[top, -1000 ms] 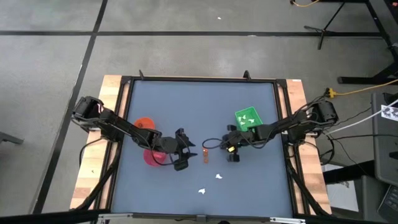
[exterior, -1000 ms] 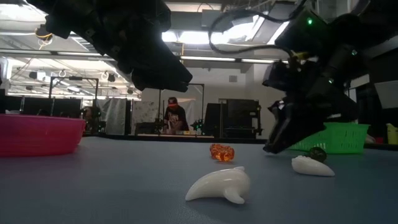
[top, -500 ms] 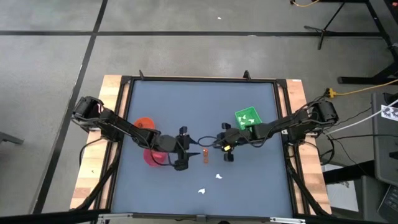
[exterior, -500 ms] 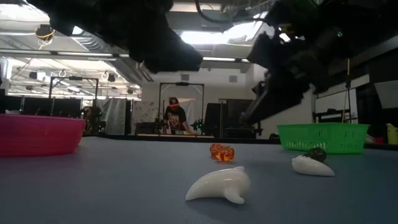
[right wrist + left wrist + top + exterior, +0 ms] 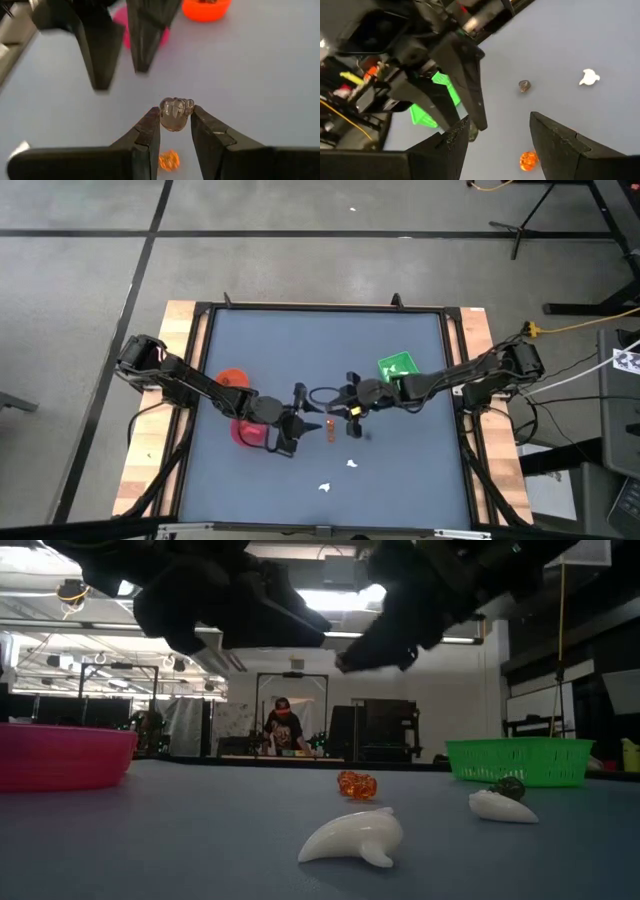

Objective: Sort Halloween decoration
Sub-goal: Put the black skull toy into the orange bowl

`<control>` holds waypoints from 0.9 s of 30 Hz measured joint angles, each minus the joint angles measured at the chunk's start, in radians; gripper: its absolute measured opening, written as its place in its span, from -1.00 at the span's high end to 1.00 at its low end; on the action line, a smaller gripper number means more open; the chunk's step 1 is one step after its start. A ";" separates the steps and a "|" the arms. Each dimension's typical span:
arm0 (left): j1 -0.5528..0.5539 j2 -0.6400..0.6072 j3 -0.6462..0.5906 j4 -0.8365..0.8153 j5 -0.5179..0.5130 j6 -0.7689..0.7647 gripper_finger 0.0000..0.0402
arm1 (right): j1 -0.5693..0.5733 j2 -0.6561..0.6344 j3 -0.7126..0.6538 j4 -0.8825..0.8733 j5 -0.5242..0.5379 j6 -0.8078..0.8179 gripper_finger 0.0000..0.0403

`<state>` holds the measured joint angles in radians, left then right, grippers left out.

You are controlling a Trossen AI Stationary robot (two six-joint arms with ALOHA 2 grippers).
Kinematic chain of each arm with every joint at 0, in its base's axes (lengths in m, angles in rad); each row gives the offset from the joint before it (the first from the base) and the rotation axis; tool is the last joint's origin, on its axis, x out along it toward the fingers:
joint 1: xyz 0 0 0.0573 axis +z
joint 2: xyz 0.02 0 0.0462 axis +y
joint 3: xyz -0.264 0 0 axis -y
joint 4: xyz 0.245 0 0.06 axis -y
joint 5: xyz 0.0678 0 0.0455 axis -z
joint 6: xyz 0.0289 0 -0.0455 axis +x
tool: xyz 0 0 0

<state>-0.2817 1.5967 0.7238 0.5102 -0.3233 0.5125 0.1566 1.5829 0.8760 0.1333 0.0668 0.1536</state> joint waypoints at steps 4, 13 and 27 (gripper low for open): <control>0.000 0.000 0.000 0.000 -0.010 0.069 0.05 | 0.000 -0.001 0.031 0.000 -0.033 0.059 0.53; 0.000 0.000 0.000 0.000 -0.016 0.101 0.05 | 0.000 -0.001 0.036 -0.002 -0.087 0.249 0.53; 0.015 0.000 0.000 0.060 -0.017 0.100 0.05 | 0.000 -0.001 0.036 -0.001 -0.087 0.294 0.53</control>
<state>-0.2665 1.5967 0.7238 0.5705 -0.3399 0.6123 0.1570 1.5818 0.9115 0.1326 -0.0200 0.4480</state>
